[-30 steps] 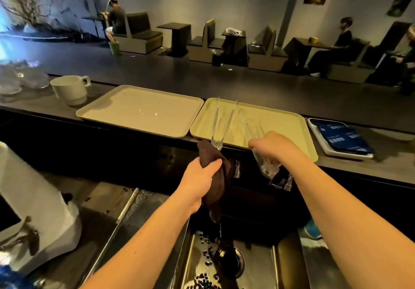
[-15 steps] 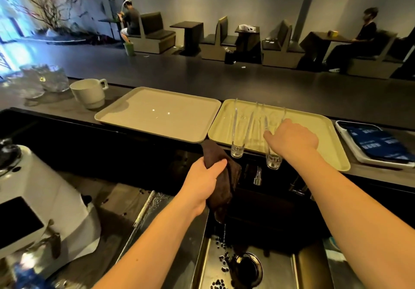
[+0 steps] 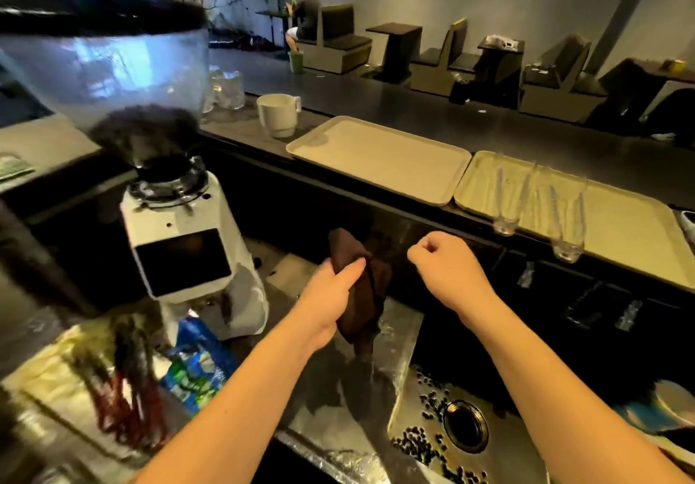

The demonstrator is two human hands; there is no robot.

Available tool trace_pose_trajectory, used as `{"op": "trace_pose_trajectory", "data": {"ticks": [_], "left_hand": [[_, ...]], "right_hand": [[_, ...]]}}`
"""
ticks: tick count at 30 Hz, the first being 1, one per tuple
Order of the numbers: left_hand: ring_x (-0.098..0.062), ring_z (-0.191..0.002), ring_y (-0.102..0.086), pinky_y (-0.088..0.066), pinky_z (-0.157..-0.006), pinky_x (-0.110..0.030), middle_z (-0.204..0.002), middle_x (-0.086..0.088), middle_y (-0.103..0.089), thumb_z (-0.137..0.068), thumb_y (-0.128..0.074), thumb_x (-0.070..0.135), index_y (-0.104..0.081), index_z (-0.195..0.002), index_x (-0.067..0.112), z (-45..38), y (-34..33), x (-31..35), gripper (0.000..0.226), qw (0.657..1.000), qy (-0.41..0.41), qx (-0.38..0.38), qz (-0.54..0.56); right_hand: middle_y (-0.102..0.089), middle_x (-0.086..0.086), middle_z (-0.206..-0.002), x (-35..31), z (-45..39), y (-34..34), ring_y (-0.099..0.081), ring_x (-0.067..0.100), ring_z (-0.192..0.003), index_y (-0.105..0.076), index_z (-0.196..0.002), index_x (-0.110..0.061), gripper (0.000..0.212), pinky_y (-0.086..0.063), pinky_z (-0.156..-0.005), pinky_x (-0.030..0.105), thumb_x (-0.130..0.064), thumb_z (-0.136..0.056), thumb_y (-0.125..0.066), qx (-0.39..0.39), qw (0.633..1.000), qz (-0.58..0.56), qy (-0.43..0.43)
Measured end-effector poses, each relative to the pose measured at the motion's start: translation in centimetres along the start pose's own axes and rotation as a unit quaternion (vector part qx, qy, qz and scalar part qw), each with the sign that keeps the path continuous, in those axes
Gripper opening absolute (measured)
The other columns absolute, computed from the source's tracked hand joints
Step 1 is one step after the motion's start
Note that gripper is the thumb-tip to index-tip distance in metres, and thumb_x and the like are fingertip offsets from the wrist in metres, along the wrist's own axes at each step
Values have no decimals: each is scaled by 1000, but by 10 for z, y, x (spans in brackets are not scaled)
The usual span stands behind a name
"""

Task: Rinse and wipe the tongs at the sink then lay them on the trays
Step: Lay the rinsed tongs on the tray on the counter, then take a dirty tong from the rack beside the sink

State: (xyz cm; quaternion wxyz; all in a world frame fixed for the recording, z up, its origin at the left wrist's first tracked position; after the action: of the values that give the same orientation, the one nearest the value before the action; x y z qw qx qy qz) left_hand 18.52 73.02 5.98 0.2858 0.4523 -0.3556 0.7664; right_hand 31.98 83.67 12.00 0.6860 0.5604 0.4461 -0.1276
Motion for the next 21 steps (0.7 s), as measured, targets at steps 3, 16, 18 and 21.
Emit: {"op": "trace_pose_trajectory", "data": {"ticks": [3,16,18,21], "left_hand": [[-34,-113,-66,-49,-104,-53,-122,-16,-70,-96,-63,26,-57,-130,12,28,57,-4,38,998,9,51,23],[-34,-103,-69,-55,-94,-51,-106,-16,-72,-91,-68,26,-67,-113,11,150,340,-42,26,959,15,269,84],[-29,-88,-72,-59,-79,-42,-92,-10,-74,-90,-70,28,-69,-100,17,158,367,-49,15,954,19,285,86],[-27,-82,-74,-59,-70,-37,-88,-8,-77,-89,-70,29,-70,-92,20,168,398,-59,9,941,30,328,78]], "right_hand": [[-63,-2,-61,-22,24,-56,-58,14,-57,-60,-72,-15,19,-41,-53,30,-31,-84,-58,-59,998,-19,9],[-61,-2,-55,-137,135,-290,-55,15,-48,-54,-65,-17,22,-49,-57,34,-18,-86,-58,-226,972,22,59],[-64,2,-63,-144,145,-312,-54,14,-49,-55,-70,-16,17,-47,-51,31,-20,-86,-55,-247,968,16,45],[-68,6,-73,-146,155,-342,-59,13,-57,-58,-79,-15,13,-51,-57,35,-23,-86,-52,-273,961,31,30]]}}
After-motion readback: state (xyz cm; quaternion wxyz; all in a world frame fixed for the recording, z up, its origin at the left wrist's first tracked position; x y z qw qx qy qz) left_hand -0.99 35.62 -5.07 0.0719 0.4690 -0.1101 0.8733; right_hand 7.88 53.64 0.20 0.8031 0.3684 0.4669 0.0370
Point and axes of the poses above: each hand's wrist, its own z-axis away from the middle knuckle, its own y-axis out of the back of the hand, x = y × z, the point moved 2 cm from there along -z, towards the middle knuckle
